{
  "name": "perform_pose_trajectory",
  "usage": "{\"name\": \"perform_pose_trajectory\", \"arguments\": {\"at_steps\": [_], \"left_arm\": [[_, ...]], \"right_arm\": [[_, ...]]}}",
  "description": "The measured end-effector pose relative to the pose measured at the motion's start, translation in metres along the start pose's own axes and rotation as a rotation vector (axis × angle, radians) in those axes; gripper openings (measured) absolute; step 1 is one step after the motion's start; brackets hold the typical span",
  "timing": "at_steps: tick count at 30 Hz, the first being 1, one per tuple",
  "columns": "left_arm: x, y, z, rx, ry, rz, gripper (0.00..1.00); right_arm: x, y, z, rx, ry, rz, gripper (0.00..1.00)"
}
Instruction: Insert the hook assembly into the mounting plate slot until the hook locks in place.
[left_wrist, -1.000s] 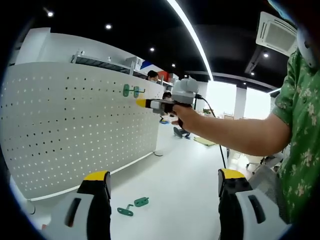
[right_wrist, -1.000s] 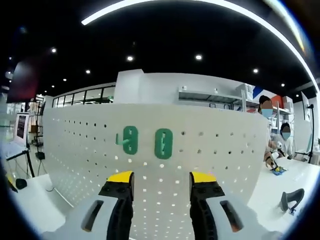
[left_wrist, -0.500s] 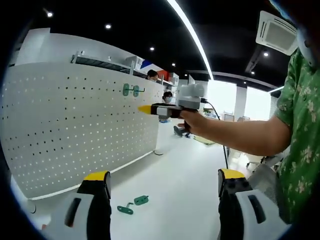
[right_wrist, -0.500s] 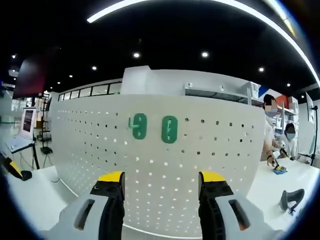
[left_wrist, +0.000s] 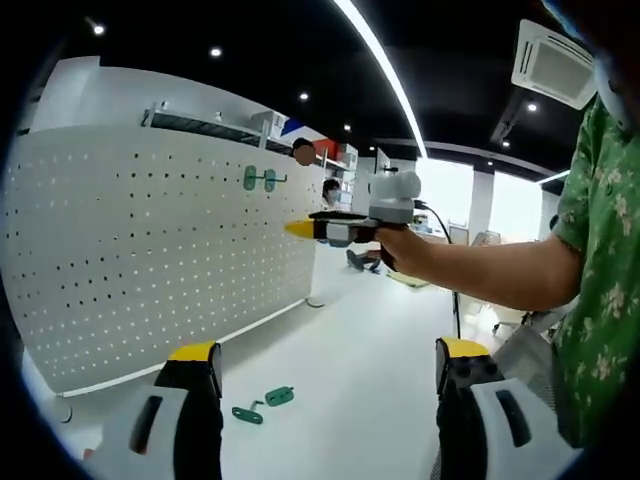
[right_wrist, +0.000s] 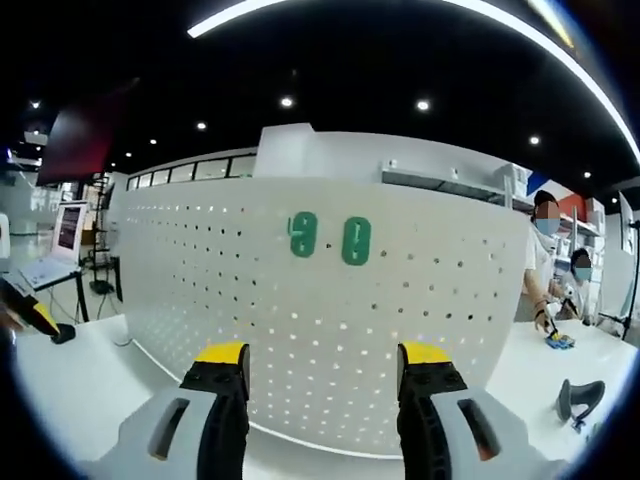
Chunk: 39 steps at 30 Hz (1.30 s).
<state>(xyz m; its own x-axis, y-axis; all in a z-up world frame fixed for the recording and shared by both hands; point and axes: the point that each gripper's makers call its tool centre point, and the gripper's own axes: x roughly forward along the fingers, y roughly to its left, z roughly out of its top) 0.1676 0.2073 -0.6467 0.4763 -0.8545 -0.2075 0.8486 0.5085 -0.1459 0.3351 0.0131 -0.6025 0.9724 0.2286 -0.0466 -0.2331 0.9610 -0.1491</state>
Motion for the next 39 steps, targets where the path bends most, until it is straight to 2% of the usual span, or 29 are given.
{"name": "perform_pose_trajectory", "arguments": {"at_steps": [6,20,33,39], "left_arm": [[-0.003,-0.003,0.001,0.003,-0.004,0.003,0.90],[-0.008,-0.008,-0.003,0.006,-0.002,0.011,0.90],[-0.013,-0.013,-0.006,0.010,0.002,0.014,0.89],[-0.015,-0.015,-0.007,0.014,0.007,0.016,0.89]], "right_arm": [[-0.009,0.009,-0.013,-0.006,0.027,0.029,0.61],[-0.033,0.034,-0.029,-0.020,0.063,0.079,0.60],[-0.057,0.073,-0.079,-0.064,0.178,0.188,0.59],[-0.063,0.085,-0.095,-0.051,0.219,0.227,0.57]]}}
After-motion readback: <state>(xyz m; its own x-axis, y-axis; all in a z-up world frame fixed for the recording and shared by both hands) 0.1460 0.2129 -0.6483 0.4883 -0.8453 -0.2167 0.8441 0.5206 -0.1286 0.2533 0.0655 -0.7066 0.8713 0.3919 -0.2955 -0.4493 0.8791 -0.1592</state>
